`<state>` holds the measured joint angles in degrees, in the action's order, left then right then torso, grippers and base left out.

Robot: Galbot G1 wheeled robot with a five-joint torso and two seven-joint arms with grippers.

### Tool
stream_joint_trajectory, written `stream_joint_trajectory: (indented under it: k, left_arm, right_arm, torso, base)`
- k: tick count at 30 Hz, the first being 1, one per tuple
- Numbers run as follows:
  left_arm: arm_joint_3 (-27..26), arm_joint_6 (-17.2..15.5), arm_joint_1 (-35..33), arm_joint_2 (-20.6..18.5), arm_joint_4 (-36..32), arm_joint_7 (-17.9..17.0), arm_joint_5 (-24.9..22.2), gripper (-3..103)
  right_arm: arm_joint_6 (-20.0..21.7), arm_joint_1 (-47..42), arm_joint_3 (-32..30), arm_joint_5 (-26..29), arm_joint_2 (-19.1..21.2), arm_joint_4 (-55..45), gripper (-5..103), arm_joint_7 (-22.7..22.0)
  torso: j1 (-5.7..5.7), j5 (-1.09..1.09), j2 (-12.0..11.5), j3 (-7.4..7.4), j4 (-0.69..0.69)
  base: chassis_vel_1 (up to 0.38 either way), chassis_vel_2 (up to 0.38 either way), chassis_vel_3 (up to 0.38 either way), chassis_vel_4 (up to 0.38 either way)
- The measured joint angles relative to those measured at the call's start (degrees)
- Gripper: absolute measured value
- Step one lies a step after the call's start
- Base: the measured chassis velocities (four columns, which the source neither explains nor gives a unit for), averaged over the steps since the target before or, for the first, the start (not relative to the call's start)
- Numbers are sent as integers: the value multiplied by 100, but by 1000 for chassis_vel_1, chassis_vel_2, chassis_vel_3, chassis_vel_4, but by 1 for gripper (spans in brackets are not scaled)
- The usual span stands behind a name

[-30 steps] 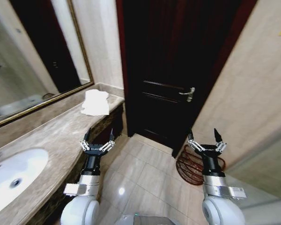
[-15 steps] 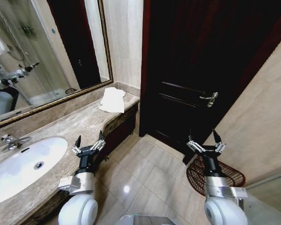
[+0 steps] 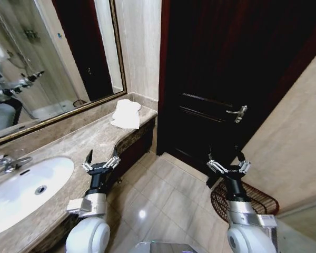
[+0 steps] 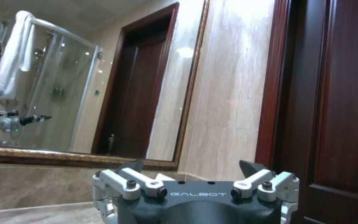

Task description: Discard the used towel into the hamper.

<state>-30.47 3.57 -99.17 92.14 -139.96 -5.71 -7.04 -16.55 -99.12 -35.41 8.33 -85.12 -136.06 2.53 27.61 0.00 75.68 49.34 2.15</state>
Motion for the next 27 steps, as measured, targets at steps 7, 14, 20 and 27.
stream_joint_trajectory:
  k: [7,14,20,27]
  left_arm:
    - [-21,9,31,0,73,-21,-2,100]
    - [-25,33,52,0,174,-6,6,100]
    - [-8,53,65,-1,218,10,24,100]
    - [-19,59,57,-5,241,37,34,100]
  right_arm:
    - [-80,10,50,-106,-108,75,100,30]
    - [-258,101,39,-104,-79,157,100,93]
    - [-275,104,44,-107,-79,172,100,94]
    - [-349,98,52,-53,-62,177,100,48]
  torso:
    - [2,-1,-2,1,0]
    - [-2,1,-1,0,0]
    - [-2,-1,-1,-1,0]
    - [0,-3,0,0,1]
  base:
    - [-167,159,171,-175]
    - [-72,128,47,-135]
    - [49,174,-53,-180]
    - [61,175,-58,-180]
